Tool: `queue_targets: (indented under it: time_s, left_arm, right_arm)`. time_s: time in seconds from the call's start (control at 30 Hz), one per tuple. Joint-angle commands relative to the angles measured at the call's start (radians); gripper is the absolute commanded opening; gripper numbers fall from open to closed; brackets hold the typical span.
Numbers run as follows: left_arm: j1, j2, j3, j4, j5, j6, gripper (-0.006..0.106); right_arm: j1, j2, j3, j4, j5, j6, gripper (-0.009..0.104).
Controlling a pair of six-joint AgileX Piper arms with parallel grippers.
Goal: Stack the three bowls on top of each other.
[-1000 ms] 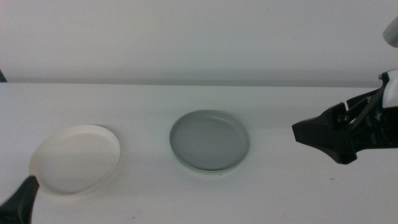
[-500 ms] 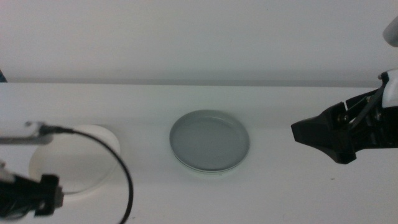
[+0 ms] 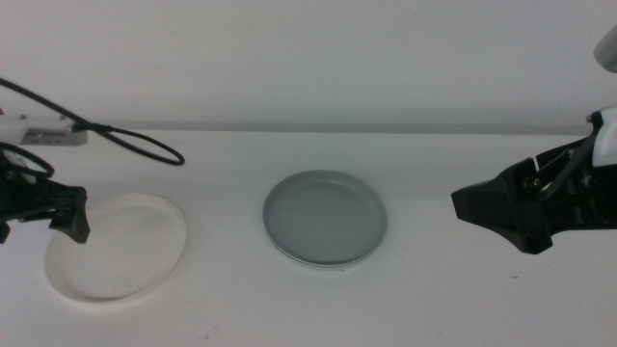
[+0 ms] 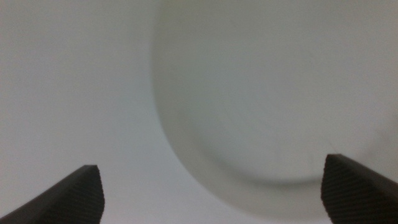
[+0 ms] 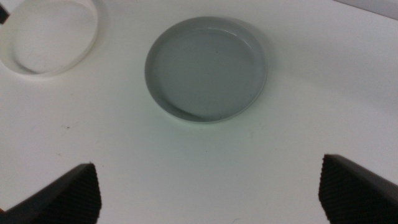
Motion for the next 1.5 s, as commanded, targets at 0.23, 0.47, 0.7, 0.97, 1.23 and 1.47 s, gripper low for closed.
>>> queue_targets:
  time_s: [0.23, 0.47, 0.7, 0.97, 1.23, 1.47]
  left_arm:
    - [0.032, 0.153, -0.066, 0.035, -0.113, 0.075, 0.094]
    - [0.064, 0.23, -0.064, -0.017, -0.124, 0.085, 0.093]
    - [0.066, 0.28, -0.062, -0.039, -0.108, 0.085, 0.067]
    - [0.068, 0.268, -0.062, -0.05, -0.046, 0.041, -0.002]
    - [0.027, 0.085, -0.164, -0.016, 0.153, -0.092, -0.002]
    - [-0.247, 0.079, -0.365, -0.026, 0.231, -0.256, -0.001]
  right_arm:
    - [0.002, -0.004, 0.004, 0.0, -0.007, 0.001, 0.093]
    - [0.002, -0.004, 0.004, 0.0, -0.007, 0.001, 0.093]
    - [0.002, -0.004, 0.004, 0.0, -0.007, 0.001, 0.093]
    - [0.002, -0.004, 0.004, 0.0, -0.007, 0.001, 0.093]
    - [0.002, -0.004, 0.004, 0.0, -0.007, 0.001, 0.093]
    - [0.002, -0.004, 0.004, 0.0, -0.007, 0.001, 0.093]
